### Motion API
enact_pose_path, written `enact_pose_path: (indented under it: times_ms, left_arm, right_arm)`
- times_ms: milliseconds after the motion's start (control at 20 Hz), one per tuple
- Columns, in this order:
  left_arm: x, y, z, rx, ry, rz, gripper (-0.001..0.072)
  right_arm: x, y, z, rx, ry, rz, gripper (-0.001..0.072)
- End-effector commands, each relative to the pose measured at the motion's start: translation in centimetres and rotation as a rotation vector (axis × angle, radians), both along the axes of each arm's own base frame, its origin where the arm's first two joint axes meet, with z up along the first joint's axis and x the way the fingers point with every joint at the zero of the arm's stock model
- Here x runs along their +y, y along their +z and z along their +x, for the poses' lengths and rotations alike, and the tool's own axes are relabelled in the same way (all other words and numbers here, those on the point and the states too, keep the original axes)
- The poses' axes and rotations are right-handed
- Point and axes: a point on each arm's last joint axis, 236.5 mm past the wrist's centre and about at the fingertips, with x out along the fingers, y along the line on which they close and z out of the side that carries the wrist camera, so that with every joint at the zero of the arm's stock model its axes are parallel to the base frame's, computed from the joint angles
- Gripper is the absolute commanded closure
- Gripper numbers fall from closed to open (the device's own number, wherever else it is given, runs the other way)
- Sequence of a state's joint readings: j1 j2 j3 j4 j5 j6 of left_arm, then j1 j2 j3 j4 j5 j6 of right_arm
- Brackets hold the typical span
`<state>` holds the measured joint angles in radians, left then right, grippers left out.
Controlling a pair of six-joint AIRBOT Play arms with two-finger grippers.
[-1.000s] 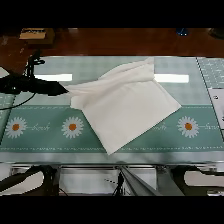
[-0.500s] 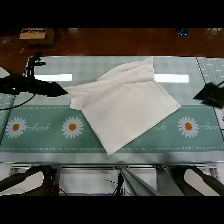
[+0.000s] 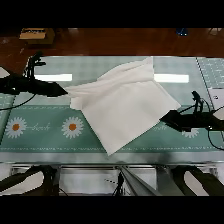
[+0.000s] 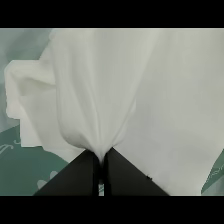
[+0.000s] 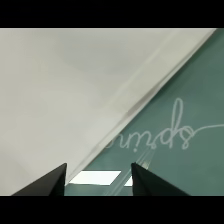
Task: Fold the shirts.
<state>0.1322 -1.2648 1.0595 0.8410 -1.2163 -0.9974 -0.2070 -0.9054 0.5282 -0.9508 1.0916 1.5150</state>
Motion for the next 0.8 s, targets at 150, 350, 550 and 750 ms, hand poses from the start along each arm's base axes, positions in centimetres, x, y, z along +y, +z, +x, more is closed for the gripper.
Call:
enact_pose_path:
  times_ms: [150,350,550,750]
  left_arm:
    - [0.0,0.0,0.1,-0.002,0.005,-0.002,0.0680]
    - [0.0,0.0,0.1,-0.001,0.004,-0.003,0.0680]
    - [0.0,0.0,0.1,-0.001,0.005,-0.003,0.0680]
    - [0.0,0.0,0.1,-0.002,0.005,-0.002,0.0680]
  right_arm:
    - [1.1,-2.1,0.0,0.005,-0.078,-0.013,0.0218]
    - [2.5,-3.5,0.5,-0.028,-0.133,-0.018,0.0219]
    - [5.1,-5.0,0.7,-0.014,-0.131,-0.006,0.0218]
    - [8.3,-6.6,1.1,-0.012,-0.133,0.019,0.0222]
